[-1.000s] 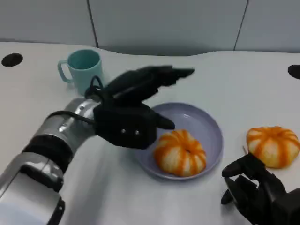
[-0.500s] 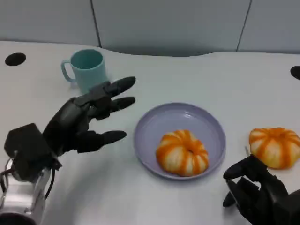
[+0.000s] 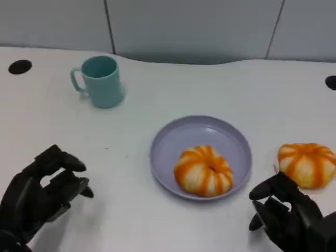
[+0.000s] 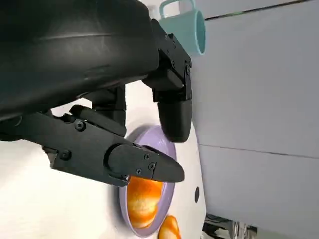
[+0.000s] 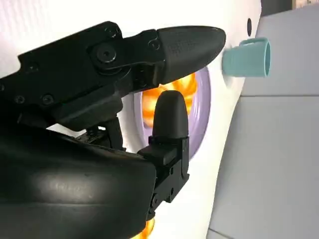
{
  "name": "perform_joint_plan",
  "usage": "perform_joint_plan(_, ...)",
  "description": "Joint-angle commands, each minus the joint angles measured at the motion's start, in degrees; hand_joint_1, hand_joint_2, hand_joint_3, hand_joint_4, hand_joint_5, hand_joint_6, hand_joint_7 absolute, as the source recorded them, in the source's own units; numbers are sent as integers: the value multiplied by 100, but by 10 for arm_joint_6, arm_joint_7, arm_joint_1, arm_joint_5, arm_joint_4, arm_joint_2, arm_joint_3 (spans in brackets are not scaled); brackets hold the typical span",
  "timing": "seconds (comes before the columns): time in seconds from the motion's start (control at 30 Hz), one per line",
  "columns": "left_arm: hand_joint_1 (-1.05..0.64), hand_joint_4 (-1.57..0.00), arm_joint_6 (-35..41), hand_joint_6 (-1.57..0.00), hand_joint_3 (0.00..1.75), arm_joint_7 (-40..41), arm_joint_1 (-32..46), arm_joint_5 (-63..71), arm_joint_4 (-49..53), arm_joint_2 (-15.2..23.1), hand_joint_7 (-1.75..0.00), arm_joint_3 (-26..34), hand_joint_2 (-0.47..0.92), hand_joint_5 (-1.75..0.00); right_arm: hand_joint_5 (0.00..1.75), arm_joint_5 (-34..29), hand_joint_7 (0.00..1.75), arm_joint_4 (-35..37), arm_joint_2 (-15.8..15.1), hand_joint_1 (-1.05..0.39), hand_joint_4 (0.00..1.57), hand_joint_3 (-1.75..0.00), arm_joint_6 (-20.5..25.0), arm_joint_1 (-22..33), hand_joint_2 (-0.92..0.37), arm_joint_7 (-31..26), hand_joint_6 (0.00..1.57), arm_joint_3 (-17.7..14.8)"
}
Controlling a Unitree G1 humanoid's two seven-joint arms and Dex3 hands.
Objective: Grasp the bread from the table and place it into the plate.
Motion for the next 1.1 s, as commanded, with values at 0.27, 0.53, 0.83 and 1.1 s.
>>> perform_joint_plan(0.27, -24, -71, 57, -54, 12, 14, 27, 5, -17, -21, -175, 15, 92, -175, 175, 11, 175, 13, -20, -26, 55, -32, -25, -2, -92, 6, 33, -21)
perform_joint_plan(0.53, -18, -72, 65, -55, 13, 0, 15, 0, 0, -29, -175, 18, 92, -175, 175, 9, 175, 8, -22, -29, 55, -31, -10, -2, -92, 6, 32, -28)
perform_joint_plan(0.83, -15, -70, 80, -55, 11, 3, 10, 1, 5, -30, -175, 22, 91, -175, 175, 10, 175, 15, -26, -30, 56, -31, -12, -8, -92, 9, 33, -30)
perform_joint_plan(1.1, -12, -72, 73, -55, 11, -3, 4, 0, 14, -34, -175, 28, 92, -175, 175, 12, 175, 20, -25, -28, 55, -32, -16, -10, -92, 9, 32, -30)
